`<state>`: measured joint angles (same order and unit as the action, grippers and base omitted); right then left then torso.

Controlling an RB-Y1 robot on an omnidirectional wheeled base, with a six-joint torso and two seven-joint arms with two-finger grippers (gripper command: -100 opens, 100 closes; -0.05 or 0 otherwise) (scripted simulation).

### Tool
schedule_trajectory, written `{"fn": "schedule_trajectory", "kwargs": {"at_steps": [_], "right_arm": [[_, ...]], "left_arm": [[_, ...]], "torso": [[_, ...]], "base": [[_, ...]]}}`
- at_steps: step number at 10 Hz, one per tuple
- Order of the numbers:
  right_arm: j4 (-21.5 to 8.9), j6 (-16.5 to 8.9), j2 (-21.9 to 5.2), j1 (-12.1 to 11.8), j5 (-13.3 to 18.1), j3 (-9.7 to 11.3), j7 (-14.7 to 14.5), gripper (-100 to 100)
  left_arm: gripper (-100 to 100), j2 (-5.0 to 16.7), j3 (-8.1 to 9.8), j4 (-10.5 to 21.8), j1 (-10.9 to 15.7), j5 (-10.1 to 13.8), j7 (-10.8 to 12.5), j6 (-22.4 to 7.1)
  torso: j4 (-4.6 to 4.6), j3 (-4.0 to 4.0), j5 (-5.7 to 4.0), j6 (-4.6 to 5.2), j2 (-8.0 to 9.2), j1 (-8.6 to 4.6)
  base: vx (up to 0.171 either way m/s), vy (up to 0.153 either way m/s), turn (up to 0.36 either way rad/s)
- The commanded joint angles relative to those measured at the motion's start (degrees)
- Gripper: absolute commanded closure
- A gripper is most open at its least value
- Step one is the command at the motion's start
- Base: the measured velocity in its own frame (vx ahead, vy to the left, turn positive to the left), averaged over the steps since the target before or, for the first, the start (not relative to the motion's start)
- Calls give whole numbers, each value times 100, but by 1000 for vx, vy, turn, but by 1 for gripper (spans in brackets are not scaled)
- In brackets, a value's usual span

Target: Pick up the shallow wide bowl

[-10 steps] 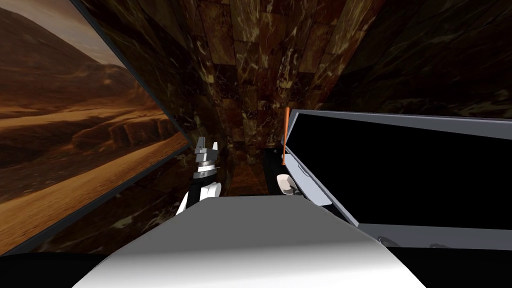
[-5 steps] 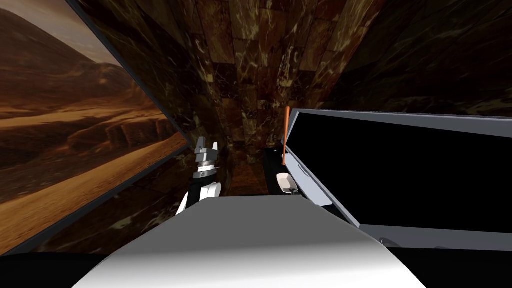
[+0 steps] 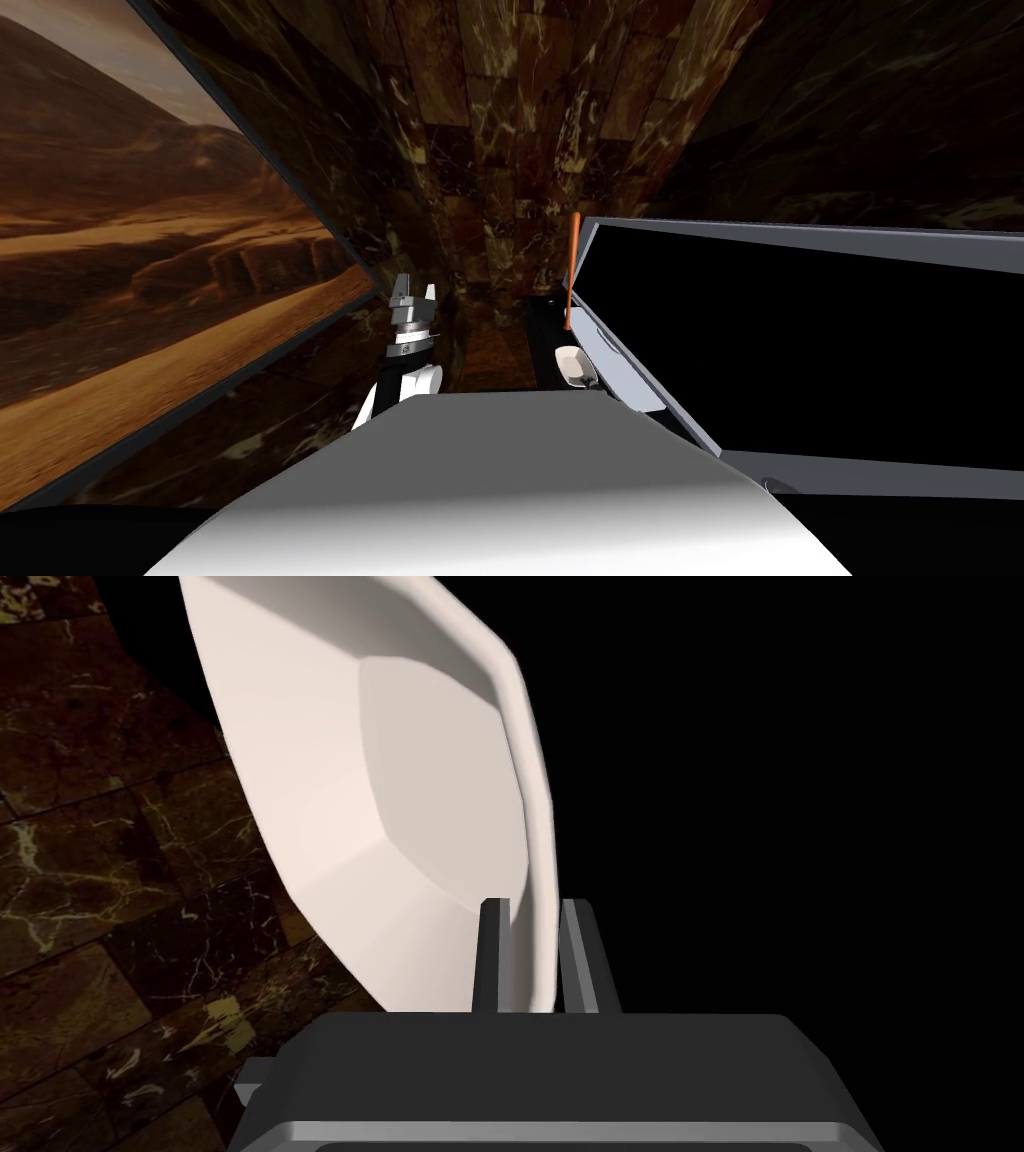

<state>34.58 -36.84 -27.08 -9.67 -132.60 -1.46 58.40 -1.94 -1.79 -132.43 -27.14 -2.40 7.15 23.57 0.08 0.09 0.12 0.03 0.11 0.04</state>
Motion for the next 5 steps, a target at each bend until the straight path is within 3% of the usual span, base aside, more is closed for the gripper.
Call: {"fn": "schedule_trajectory", "kwargs": {"at_steps": [1,4,5], "right_arm": [[139,-44,-178,-123,-84,62,147,100],[213,-39,-213,-179,-101,83,168,100],[238,-22,-220,-190,-101,91,199,0]], "left_arm": [[0,0,0,0,0,0,0,0],[0,0,0,0,0,0,0,0],[0,0,0,0,0,0,0,0]], "torso": [[0,0,0,0,0,0],[3,6,0,-3,10,18],[2,4,-1,-2,7,14]], "base": [[-10,13,25],[-17,20,10],[0,0,0]]}}
